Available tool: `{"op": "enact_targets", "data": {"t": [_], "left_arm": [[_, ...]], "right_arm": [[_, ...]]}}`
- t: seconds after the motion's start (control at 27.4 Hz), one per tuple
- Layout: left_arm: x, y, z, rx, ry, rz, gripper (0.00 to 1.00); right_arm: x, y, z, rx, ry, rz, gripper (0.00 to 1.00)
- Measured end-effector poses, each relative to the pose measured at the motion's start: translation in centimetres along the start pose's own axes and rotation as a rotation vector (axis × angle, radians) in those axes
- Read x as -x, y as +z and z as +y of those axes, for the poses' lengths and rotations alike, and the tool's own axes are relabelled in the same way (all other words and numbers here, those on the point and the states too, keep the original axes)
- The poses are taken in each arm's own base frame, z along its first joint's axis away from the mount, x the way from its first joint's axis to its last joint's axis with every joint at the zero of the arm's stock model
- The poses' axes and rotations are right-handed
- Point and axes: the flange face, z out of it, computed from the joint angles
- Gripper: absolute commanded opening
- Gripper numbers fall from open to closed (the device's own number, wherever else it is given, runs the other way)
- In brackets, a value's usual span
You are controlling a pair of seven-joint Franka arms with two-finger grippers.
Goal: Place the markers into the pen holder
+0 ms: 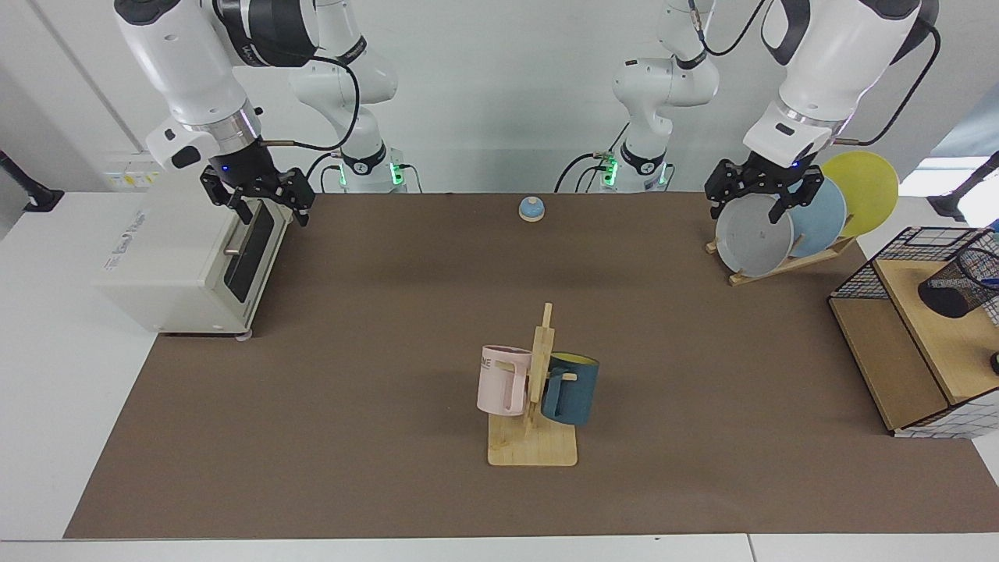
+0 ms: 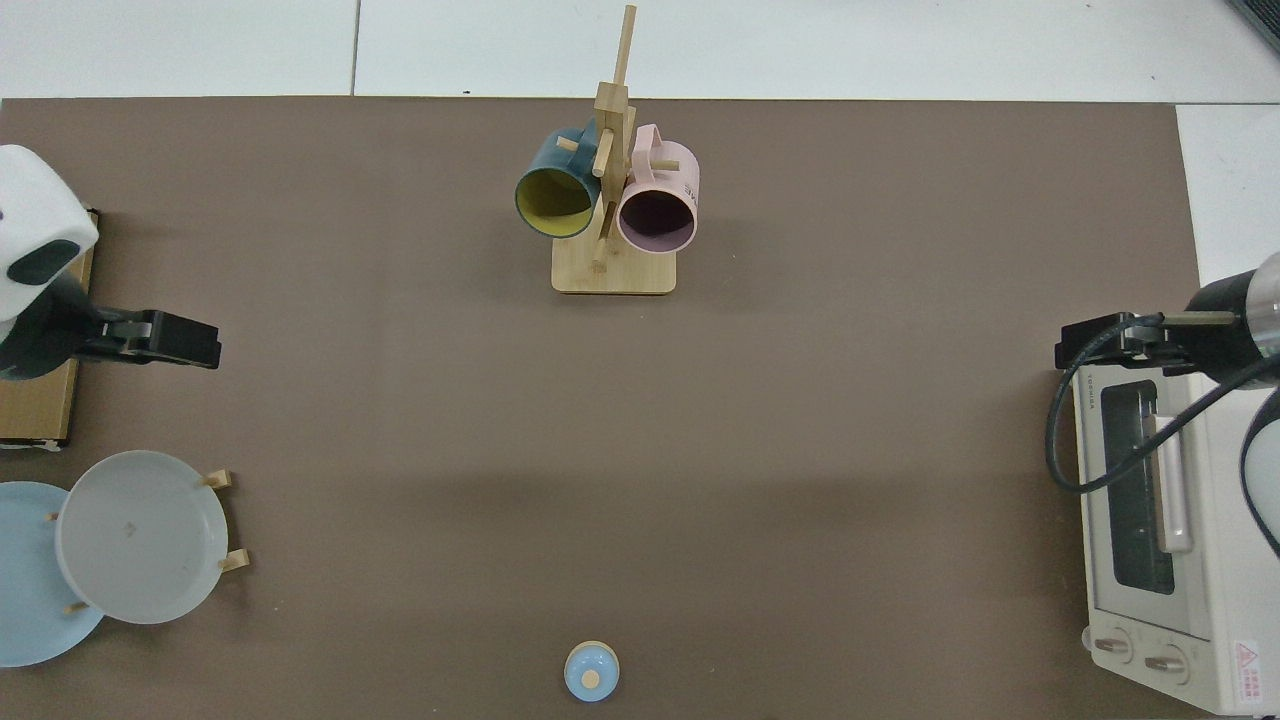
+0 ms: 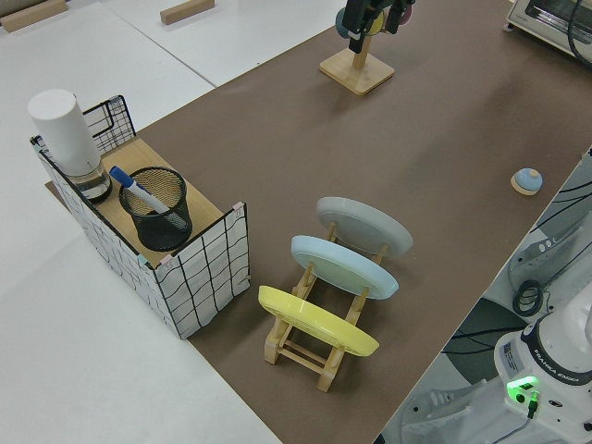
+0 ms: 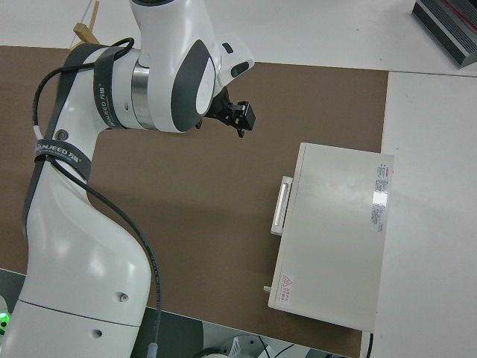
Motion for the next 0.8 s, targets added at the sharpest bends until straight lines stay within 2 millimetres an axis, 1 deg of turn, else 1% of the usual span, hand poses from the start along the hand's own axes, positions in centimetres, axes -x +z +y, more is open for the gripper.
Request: {"op": "enact_targets", "data": {"t": [0.11,0.18,0.22,0.29,0.55,0.66,0.8], "left_arm": [[0.2,-0.1,-2.3,0.004,0.003,0.001,1.00],[0.3,-0.1,-3.0,0.004,0.008,0.002,1.00],[0.3,-0.1,-3.0,0.004,0.010,0.001,1.00],[0.2,-0.1,-2.6,0.004,0.018,0.001,1.00],[0.2,-0.3,-0.1,0.003,0.061,0.005,1.00],[0.2,-0.4,0.4,0.003,0.070,0.005,1.00],[0.2,-0.3,0.5,0.000,0.073,0.002,1.00]], "right_arm": [[0.0,0.0,0.0,0.000,0.000,0.000,1.00],[0.0,0.0,0.0,0.000,0.000,0.000,1.00],[0.0,0.0,0.0,0.000,0.000,0.000,1.00],[0.0,0.0,0.0,0.000,0.000,0.000,1.00],[0.0,0.0,0.0,0.000,0.000,0.000,1.00],[0.0,0.0,0.0,0.000,0.000,0.000,1.00],[0.0,0.0,0.0,0.000,0.000,0.000,1.00]]}}
